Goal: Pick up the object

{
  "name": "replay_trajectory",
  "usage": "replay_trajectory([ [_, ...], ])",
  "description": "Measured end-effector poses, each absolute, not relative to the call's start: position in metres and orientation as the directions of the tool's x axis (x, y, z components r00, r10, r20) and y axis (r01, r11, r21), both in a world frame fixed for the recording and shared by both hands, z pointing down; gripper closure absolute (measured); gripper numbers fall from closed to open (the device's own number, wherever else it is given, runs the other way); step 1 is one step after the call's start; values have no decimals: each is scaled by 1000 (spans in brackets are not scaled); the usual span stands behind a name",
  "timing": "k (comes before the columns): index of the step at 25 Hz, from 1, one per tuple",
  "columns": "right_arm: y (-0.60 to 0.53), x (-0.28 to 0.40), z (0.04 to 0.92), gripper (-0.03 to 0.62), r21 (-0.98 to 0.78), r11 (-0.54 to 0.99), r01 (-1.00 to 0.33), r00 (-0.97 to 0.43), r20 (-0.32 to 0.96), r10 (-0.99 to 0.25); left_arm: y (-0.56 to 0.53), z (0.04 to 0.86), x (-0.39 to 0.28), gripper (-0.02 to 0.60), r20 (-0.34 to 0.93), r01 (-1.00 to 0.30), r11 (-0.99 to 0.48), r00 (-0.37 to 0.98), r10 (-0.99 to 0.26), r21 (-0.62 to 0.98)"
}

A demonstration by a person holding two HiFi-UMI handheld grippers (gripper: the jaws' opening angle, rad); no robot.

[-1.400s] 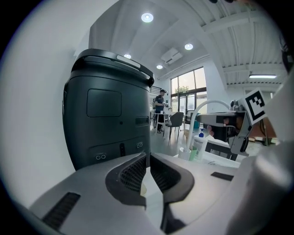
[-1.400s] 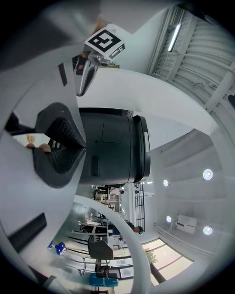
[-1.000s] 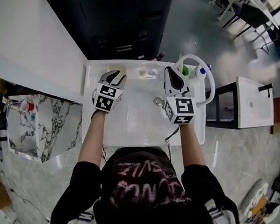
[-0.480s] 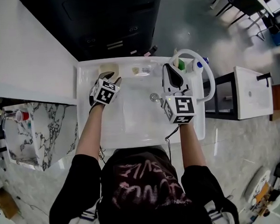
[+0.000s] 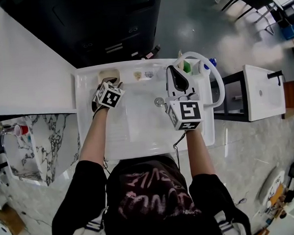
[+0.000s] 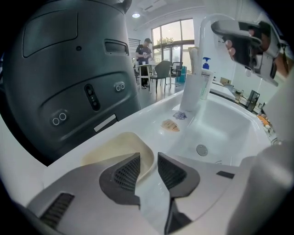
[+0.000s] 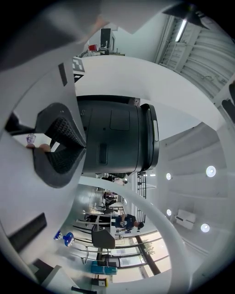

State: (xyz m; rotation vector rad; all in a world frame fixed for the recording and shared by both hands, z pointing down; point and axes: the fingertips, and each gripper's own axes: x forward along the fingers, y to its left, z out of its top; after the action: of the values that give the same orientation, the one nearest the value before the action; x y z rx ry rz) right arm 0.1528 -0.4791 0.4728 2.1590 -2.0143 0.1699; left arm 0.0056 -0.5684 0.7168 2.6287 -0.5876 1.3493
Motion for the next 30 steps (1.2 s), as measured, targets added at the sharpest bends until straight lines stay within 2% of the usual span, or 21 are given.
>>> replay_trajectory([
  [14,-481,147,472,579,54,-61,-997,71,208,-976,-565,705,8,537,788,-372,-926,553,-269,-55],
  [22,-474,143,466,579,44,-59,-997,67,193,-979,-562,677,0,537,741,-433,-901,592,-316,-38],
  [30,-466,135,457,579,33,-40,-999,45,173,-984,-557,615,-15,538,639,-506,-861,646,-417,-51],
])
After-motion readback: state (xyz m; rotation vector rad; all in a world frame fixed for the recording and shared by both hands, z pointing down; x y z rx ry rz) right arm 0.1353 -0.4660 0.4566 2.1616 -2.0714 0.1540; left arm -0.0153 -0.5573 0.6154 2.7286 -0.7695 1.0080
